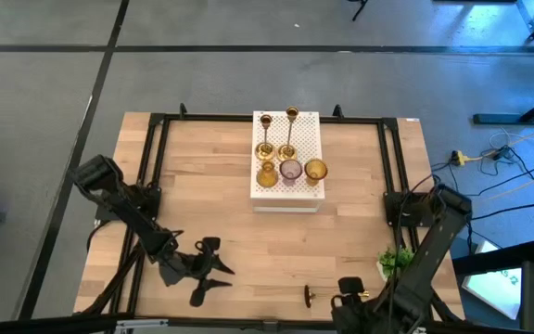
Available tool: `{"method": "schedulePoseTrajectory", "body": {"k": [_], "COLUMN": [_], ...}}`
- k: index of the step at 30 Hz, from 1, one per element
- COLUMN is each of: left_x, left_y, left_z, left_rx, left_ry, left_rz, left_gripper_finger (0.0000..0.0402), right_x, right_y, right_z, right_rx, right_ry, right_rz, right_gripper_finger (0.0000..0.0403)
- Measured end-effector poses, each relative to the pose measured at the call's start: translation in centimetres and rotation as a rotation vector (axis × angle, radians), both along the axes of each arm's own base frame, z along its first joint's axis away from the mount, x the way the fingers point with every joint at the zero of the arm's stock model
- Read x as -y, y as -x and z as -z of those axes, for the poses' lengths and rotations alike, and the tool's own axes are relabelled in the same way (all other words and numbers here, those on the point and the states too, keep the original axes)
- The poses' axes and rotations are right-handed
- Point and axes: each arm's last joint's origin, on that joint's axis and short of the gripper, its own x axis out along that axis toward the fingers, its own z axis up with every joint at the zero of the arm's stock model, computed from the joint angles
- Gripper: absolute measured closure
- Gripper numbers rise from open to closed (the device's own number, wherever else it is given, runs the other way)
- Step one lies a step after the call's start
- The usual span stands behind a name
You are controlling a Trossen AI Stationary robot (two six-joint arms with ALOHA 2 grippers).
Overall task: Pick & Place candle stick holders
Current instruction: Put the gold candle holder on the shelf
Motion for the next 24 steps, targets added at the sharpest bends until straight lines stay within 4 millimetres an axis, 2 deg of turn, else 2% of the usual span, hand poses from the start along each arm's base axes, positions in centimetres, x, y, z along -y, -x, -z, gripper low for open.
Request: {"method": "schedulePoseTrajectory", "body": {"k": [6,10,17,24], "left_x": [0.8,0.8,1.5,1.7], "left_y": [-0.6,-1.4,-2.7,-2.8], "left_z": [1.3,1.8,1.5,1.4], "left_rx": [0.063,0.055,0.060,0.059], "left_ry": [0.023,0.026,0.049,0.036], "left_rz": [0.022,0.022,0.081,0.110], "left_gripper_finger": [0.0254,0.0254,0.0254,0.0254], "right_x": [-2.1,-2.6,-2.9,-2.6], "right_y": [0.4,0.5,0.6,0.8], "right_z": [3.4,5.1,7.9,10.1], "right_rx": [-0.076,-0.091,-0.095,-0.177], "right_ry": [0.056,0.110,0.265,0.383], "right_rz": [-0.016,0.028,0.051,0.072], "right_gripper_finger": [0.0215,0.0215,0.0215,0.0215]}}
